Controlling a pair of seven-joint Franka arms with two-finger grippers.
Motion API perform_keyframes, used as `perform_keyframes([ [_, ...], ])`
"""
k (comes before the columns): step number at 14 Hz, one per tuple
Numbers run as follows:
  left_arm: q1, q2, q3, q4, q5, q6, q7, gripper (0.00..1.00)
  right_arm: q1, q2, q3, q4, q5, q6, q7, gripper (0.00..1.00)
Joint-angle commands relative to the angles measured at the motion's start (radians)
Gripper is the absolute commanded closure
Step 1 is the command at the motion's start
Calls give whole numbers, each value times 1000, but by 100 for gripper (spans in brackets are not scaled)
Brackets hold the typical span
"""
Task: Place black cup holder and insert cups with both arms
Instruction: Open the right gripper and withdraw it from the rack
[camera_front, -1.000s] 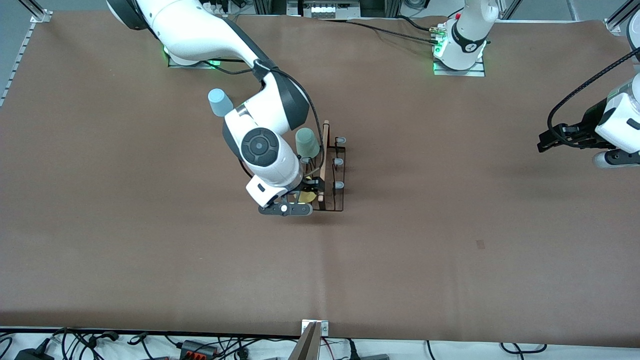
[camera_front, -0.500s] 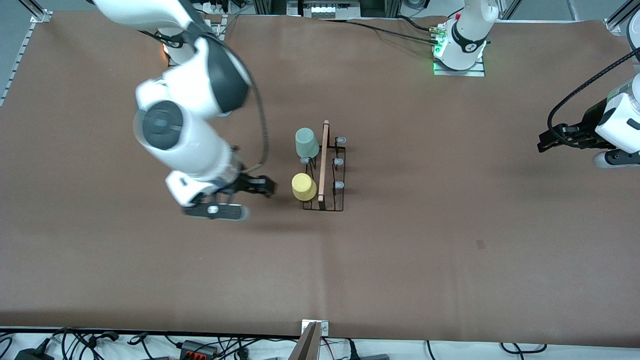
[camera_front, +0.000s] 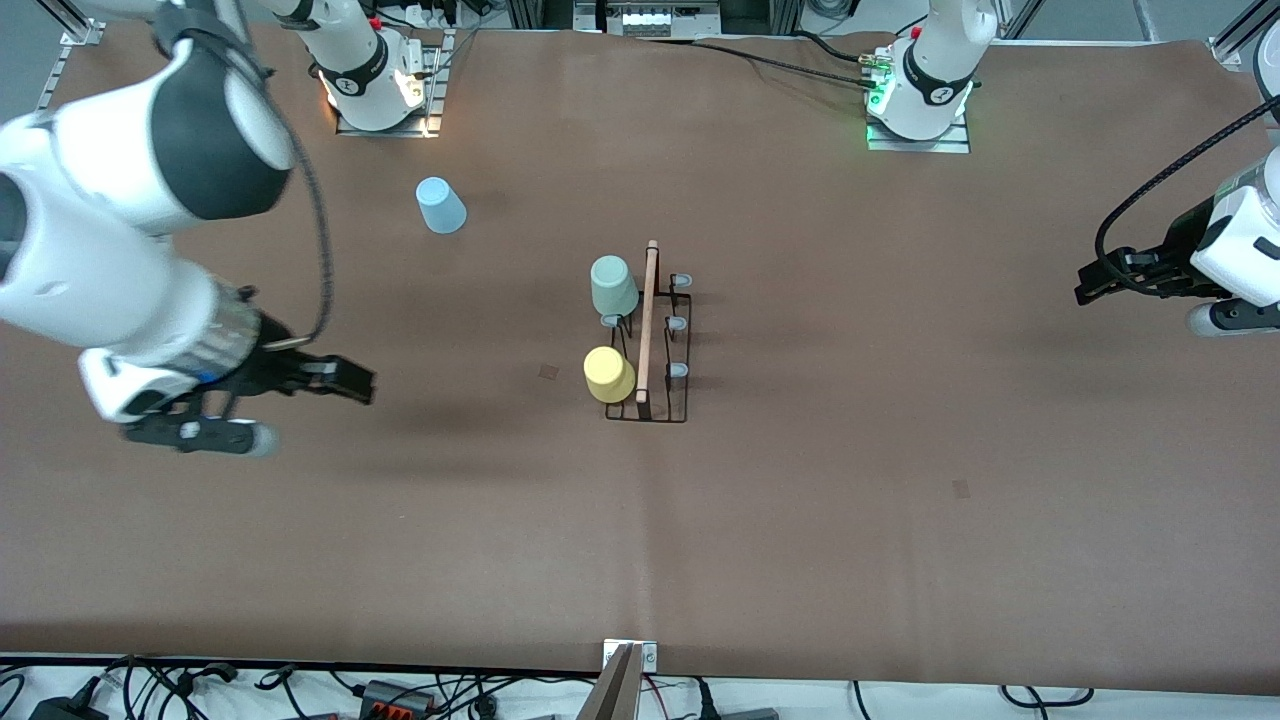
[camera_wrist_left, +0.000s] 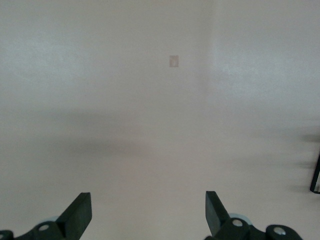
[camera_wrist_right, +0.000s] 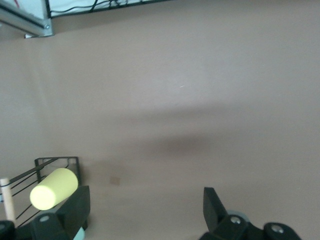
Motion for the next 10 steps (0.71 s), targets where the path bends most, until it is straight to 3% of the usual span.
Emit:
perform_keyframes([
  [1,6,-5,-2,-2,12,7,19,0,-93,-151,9,-223,-48,85,-110,0],
  [4,6,-5,-2,-2,12,7,19,0,-188,-244,10,-362,-81,130,-239,0],
  [10,10,-5,-2,-2,12,7,19,0,-225,-278,-19,-307,-79,17,-359,0],
])
